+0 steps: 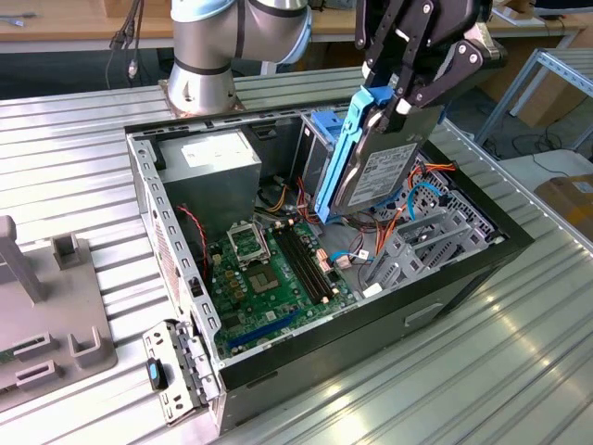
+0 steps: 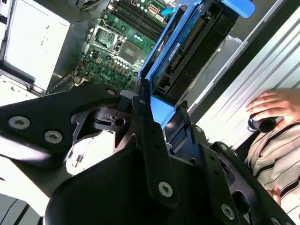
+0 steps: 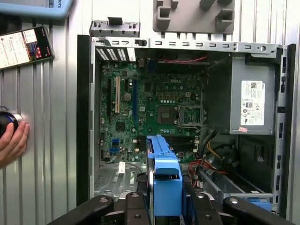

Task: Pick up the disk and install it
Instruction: 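Pick up the disk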

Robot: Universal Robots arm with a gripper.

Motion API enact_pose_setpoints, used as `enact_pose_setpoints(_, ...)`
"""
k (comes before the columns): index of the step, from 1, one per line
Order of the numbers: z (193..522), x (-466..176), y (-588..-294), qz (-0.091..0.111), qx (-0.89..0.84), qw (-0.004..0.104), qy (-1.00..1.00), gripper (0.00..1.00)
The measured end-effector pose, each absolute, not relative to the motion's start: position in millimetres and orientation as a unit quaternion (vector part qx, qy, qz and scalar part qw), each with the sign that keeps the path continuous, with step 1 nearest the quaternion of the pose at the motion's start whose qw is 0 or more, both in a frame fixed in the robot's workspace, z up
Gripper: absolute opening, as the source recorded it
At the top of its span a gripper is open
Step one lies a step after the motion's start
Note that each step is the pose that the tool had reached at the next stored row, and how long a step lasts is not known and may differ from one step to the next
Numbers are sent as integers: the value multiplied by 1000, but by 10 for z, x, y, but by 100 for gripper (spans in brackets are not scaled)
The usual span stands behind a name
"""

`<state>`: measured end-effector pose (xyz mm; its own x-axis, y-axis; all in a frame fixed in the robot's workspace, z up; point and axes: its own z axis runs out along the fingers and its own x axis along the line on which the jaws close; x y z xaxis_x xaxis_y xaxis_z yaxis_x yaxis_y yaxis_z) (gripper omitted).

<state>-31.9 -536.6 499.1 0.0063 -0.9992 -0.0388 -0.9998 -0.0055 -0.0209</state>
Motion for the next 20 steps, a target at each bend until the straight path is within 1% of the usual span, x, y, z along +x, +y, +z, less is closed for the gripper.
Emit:
enact_pose_setpoints(11, 4990, -199, -5366, 6, -709, 21, 705, 36)
enact_pose_setpoints(20, 4991, 60, -5366, 6, -709, 21, 705, 36)
